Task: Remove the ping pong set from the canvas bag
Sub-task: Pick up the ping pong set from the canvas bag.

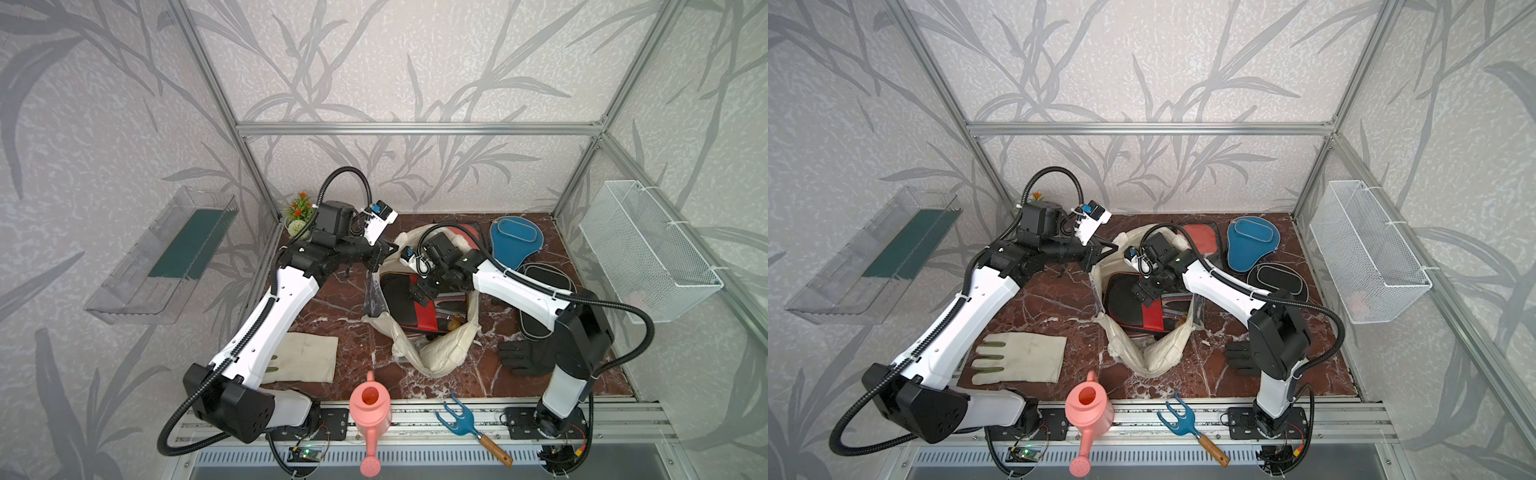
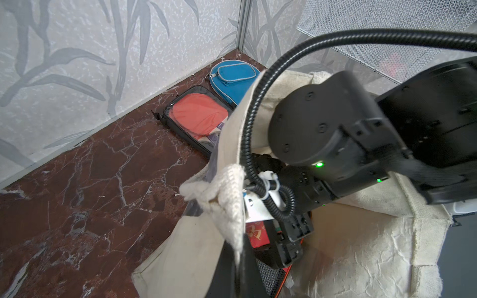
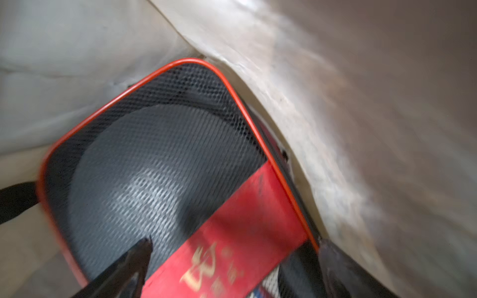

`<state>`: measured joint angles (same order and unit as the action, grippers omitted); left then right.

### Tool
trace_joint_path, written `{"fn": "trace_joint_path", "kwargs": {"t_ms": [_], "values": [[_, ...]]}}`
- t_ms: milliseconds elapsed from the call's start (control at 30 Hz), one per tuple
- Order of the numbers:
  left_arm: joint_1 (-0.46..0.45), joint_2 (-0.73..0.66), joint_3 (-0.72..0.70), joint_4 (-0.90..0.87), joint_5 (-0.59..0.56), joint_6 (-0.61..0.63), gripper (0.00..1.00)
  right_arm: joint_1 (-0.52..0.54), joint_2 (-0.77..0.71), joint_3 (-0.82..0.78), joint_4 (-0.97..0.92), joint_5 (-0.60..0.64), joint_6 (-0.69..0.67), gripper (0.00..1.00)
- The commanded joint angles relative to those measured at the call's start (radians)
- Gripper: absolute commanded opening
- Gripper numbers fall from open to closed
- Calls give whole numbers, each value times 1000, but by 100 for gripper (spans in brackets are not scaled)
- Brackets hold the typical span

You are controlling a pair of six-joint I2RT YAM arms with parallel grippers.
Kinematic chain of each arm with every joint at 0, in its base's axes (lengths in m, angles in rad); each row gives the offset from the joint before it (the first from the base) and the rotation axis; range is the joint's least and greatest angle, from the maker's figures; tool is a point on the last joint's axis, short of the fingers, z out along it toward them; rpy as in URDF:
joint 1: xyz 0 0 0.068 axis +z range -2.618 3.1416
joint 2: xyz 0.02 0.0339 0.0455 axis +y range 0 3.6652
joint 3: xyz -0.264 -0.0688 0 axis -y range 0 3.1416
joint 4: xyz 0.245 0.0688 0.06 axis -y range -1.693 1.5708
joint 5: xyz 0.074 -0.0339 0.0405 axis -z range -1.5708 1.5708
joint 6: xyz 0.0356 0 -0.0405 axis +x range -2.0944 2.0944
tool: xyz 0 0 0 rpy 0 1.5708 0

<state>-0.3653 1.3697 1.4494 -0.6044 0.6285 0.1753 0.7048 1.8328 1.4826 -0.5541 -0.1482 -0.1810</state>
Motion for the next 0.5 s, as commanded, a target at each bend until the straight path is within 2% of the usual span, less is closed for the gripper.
{"fn": "trace_joint_path", "kwargs": {"t_ms": [0,167,467], "values": [[-4,-1,23,125,145,59,0,-26,60,58,36,-72,1,99],[-4,32,23,78,243,156,0,-55,144,110,38,-145,-27,99],[-4,54,23,24,281,212,0,-126,275,215,-46,-342,-84,99]]}}
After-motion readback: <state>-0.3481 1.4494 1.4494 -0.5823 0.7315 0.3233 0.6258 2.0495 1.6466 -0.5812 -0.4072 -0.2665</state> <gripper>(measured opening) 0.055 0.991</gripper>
